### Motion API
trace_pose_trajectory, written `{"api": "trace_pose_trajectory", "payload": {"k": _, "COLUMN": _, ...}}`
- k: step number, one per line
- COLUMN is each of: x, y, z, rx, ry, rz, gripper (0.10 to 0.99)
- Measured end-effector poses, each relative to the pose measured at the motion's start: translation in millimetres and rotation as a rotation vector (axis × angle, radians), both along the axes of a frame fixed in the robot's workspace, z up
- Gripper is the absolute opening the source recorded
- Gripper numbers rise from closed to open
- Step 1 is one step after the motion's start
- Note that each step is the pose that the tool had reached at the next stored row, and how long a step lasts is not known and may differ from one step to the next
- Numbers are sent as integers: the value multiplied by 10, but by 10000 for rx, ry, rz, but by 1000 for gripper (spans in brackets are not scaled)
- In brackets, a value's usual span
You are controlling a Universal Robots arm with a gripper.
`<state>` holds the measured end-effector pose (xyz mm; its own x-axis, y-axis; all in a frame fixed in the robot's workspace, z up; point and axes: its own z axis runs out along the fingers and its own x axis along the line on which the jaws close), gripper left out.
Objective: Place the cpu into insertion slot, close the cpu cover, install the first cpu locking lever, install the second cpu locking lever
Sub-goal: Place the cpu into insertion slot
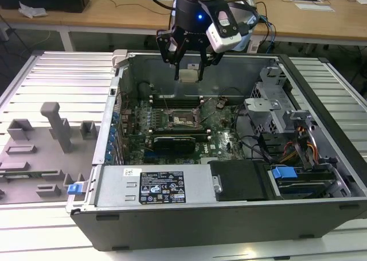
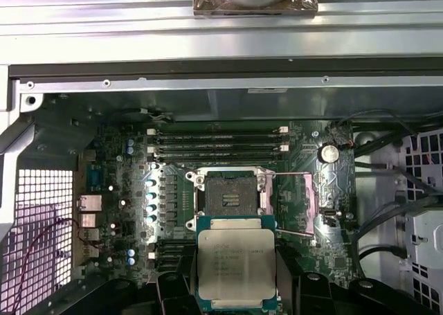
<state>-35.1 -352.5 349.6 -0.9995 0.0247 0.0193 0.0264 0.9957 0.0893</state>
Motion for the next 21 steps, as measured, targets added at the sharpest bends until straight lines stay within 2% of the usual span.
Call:
{"api": "trace_pose_trajectory", "payload": {"k": 5, "x": 0, "y": 0, "z": -24, "rx": -1, "ry": 0, "rz": -9, "gripper": 541}}
{"api": "trace_pose_trajectory", "payload": {"k": 10, "x": 0, "y": 0, "z": -28, "rx": 2, "ry": -1, "rz": -341, "gripper": 541}}
{"api": "trace_pose_trajectory", "payload": {"k": 21, "x": 0, "y": 0, "z": -52, "rx": -2, "ry": 1, "rz": -2272, "gripper": 541}}
